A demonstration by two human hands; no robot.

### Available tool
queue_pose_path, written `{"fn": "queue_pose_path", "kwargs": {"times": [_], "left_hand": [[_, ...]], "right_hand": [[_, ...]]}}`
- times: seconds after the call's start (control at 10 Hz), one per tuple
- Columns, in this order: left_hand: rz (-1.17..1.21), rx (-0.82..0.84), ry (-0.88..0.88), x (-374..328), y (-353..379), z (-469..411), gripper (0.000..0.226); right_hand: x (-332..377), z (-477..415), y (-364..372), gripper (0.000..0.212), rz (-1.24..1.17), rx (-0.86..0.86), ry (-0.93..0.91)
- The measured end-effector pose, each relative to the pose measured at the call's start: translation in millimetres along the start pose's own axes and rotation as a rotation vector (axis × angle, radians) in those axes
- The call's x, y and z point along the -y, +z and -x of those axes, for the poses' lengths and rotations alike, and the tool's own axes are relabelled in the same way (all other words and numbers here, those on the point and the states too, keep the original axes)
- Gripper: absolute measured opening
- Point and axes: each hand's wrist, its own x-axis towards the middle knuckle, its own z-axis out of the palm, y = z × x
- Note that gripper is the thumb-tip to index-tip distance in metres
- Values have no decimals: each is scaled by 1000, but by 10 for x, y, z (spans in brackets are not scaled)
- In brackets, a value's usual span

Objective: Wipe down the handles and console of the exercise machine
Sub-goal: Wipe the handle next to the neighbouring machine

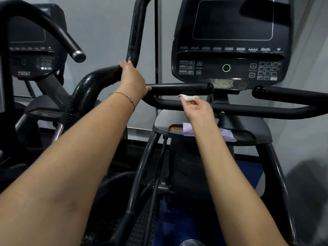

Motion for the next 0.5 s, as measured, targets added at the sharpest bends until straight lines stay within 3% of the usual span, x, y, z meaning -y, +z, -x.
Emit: {"fn": "queue_pose_path", "kwargs": {"times": [0.2,0.3,0.4,0.5], "left_hand": [[55,-46,53,-3,-6,-95,65],[44,-45,51,-18,20,-74,69],[60,-56,71,23,7,-76,64],[77,-58,75,117,-59,-82,39]], "right_hand": [[-193,78,102,36,57,43,110],[-6,236,186,35,-11,123,57],[250,358,261,23,58,203,-168],[327,277,310,35,830,270,-753]]}}
